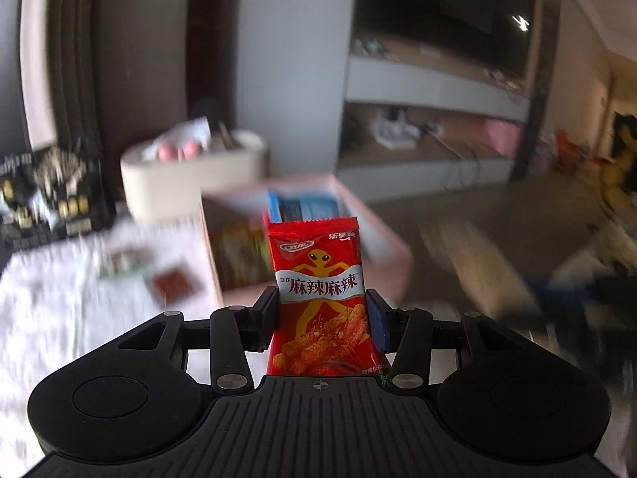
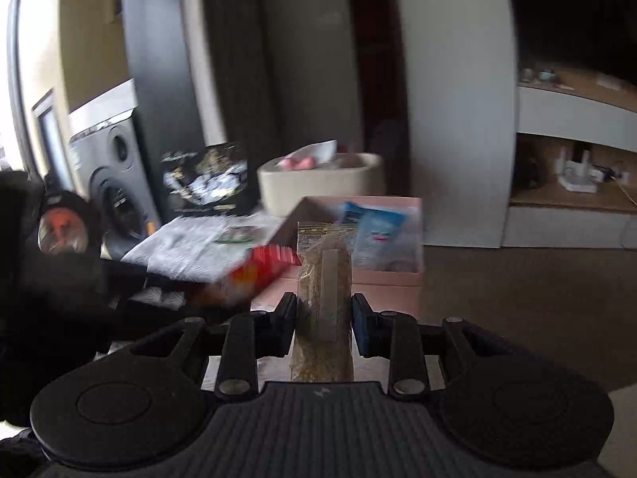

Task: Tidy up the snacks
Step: 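Carry the red packet and bread stick with both tools toward the pink box, then drop the red packet from the left tool while the right tool holds the bread stick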

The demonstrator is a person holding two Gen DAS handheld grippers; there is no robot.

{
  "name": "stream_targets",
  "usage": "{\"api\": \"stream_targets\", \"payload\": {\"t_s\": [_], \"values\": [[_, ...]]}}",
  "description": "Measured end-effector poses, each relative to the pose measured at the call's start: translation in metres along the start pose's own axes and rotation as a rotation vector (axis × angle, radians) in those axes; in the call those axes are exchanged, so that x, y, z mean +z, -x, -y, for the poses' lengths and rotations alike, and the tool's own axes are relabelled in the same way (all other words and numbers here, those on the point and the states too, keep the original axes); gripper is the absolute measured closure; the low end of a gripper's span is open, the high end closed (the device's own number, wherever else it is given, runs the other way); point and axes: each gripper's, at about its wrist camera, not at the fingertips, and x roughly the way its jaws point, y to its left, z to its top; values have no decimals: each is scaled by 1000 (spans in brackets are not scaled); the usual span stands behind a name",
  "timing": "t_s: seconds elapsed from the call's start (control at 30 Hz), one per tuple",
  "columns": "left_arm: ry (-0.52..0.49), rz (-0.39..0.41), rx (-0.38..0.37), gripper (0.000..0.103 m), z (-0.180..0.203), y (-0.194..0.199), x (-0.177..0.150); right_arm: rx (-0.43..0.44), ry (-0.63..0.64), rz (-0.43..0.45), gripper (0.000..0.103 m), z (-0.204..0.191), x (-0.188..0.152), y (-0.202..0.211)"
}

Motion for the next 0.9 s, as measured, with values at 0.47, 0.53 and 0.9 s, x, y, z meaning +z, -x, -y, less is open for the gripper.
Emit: {"api": "stream_targets", "payload": {"t_s": [0.47, 0.53, 0.9], "values": [[48, 18, 19, 51, -15, -84, 35, 36, -126, -77, 74, 21, -28, -44], [76, -7, 0, 50, -26, -105, 30, 43, -128, -91, 74, 16, -29, -52], [119, -141, -63, 44, -50, -147, 20, 42, -99, -143, 74, -9, -38, -69]]}}
